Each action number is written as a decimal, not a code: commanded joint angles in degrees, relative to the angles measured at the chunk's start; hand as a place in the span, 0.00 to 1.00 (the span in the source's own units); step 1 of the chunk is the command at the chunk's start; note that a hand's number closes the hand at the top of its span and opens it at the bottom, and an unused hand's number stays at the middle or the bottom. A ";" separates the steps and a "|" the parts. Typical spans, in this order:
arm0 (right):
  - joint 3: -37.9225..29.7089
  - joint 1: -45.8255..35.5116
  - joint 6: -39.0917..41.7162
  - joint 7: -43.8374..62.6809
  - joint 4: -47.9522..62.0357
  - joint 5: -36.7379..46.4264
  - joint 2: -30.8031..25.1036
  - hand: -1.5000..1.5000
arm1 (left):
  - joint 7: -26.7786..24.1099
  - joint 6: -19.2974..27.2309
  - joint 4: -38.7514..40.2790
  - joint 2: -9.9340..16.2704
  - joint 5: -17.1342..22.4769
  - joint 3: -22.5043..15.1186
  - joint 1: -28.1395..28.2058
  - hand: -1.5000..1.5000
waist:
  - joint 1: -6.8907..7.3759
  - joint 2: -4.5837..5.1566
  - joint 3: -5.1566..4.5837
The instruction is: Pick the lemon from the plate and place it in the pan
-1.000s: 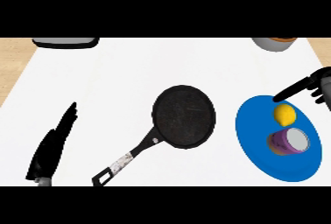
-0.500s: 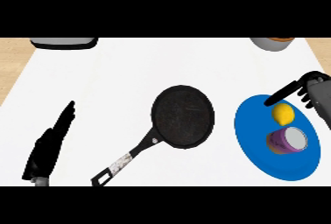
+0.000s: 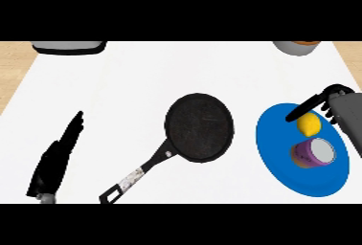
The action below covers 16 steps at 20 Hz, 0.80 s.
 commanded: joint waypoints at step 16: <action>-7.82 2.19 -6.73 -6.51 5.35 4.97 4.57 1.00 | 1.90 -3.60 -0.51 -0.85 -0.38 3.98 -1.80 0.50 | 0.08 0.10 0.03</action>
